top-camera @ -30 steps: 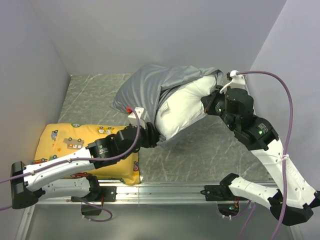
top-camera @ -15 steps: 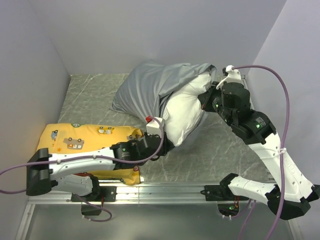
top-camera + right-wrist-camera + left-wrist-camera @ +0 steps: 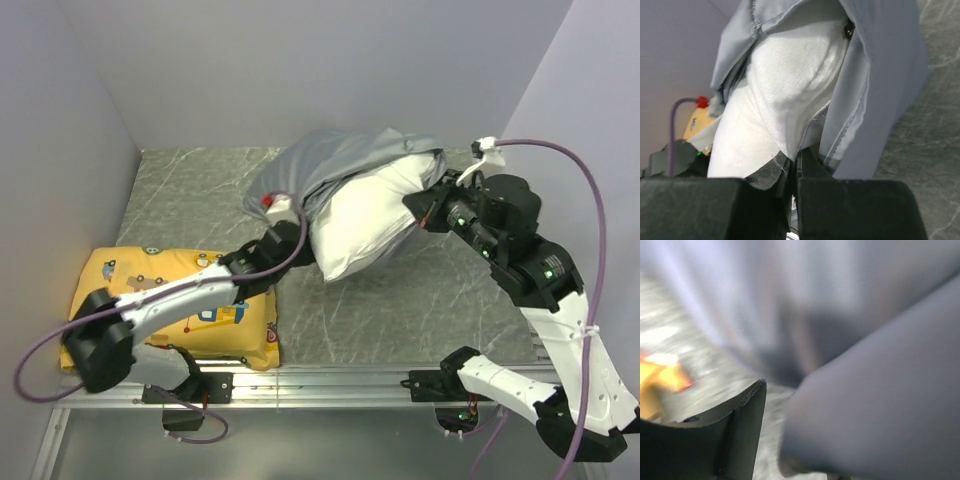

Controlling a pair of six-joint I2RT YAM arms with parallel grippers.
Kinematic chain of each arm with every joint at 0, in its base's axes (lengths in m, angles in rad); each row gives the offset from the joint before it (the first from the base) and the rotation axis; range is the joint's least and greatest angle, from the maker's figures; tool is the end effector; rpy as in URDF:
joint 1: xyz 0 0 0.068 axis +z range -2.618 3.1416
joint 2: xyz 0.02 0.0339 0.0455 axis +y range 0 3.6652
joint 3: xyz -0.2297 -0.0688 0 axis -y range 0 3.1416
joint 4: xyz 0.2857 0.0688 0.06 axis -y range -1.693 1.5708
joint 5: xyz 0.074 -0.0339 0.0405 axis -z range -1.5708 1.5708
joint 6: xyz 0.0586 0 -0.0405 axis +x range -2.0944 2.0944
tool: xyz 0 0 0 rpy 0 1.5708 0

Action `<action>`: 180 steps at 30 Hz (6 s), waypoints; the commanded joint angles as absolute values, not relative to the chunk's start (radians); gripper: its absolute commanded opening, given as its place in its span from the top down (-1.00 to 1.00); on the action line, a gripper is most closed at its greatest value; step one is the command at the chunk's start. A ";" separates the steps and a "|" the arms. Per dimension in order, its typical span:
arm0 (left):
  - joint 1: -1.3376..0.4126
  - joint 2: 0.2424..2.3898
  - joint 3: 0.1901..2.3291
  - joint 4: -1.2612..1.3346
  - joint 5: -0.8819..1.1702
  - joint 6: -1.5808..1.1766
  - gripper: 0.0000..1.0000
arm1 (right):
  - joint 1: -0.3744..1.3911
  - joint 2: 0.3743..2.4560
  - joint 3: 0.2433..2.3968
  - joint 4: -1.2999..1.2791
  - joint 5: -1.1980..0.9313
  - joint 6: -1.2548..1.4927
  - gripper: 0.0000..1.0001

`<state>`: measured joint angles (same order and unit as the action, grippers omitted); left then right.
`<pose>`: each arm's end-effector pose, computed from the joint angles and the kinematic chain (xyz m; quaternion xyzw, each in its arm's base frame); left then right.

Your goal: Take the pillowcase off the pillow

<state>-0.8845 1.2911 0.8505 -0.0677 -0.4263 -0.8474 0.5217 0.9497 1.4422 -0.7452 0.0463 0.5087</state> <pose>0.2417 -0.2568 0.2047 -0.0915 0.8445 -0.2590 0.4597 0.2077 0.1163 0.4551 0.0090 0.7904 0.2857 0.5417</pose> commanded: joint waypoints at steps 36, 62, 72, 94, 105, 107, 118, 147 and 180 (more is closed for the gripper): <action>-0.954 0.892 0.770 -0.304 -0.529 -0.983 -0.62 | 0.612 1.422 1.243 -0.071 -0.209 0.491 1.00; -0.650 1.244 1.092 -0.052 -0.146 -0.683 -0.73 | 0.620 1.215 1.135 -0.098 -0.239 0.488 1.00; -0.598 1.330 1.143 -0.008 -0.141 -0.658 -0.37 | 0.629 1.190 1.137 -0.115 -0.247 0.483 1.00; -0.410 1.709 1.465 -0.008 -0.046 -0.610 0.99 | 0.831 1.122 1.069 -0.123 -0.226 0.434 1.00; -0.410 1.804 1.252 0.280 0.093 -0.739 0.82 | 0.646 1.118 1.222 -0.014 -0.190 0.561 1.00; -0.434 1.786 1.207 0.365 0.106 -0.745 0.59 | 0.595 1.176 1.253 0.064 -0.294 0.652 1.00; -0.391 1.543 1.169 0.118 -0.035 -0.764 -0.82 | 0.555 1.331 1.316 0.109 -0.304 0.681 1.00; -0.486 1.152 0.876 0.336 0.555 -0.831 -0.99 | 0.557 1.420 1.370 0.101 -0.321 0.690 1.00; -0.522 1.264 0.890 0.497 0.600 -0.927 -0.99 | 0.588 1.428 1.384 0.069 -0.279 0.661 1.00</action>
<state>-0.5087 1.2510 0.8745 0.3714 0.5499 -0.8940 0.5690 1.4464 1.3087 -0.0711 -0.2611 0.6632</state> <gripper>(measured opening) 0.993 0.031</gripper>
